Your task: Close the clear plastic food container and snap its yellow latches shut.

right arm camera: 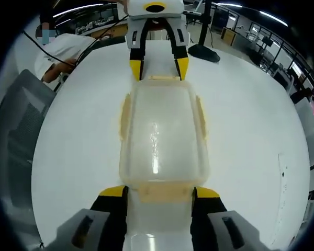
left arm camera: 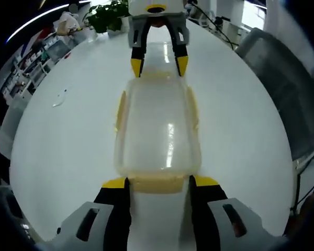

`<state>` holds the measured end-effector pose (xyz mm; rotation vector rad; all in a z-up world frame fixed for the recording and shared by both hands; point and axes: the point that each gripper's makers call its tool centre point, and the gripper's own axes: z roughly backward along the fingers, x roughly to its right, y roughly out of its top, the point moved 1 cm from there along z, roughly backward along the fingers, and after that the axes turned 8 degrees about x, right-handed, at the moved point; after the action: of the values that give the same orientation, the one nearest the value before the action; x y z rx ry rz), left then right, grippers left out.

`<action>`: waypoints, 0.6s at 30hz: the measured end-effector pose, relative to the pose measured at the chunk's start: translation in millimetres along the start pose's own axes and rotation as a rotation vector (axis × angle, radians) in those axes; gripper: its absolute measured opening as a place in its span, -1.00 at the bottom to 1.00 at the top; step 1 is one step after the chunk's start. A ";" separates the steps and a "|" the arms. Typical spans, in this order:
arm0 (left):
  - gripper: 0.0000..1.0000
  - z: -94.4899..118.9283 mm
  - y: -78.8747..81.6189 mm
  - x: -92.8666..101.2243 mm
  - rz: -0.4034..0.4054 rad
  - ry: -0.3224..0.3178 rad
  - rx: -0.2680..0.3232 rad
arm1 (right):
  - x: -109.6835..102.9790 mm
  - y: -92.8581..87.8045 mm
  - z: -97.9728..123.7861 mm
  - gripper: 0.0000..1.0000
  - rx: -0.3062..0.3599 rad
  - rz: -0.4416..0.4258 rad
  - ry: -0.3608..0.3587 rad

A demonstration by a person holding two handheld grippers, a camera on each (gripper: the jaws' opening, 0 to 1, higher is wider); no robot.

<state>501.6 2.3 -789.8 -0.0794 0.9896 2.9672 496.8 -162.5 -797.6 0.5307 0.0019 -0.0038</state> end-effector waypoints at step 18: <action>-0.25 1.0 -6.3 0.1 -0.012 0.006 -0.016 | -5.8 -1.5 -3.5 -0.25 -0.051 0.027 0.006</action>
<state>501.6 7.9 -792.8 -0.0936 0.9628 2.9663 491.0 -162.0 -801.4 0.4793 0.0005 0.0240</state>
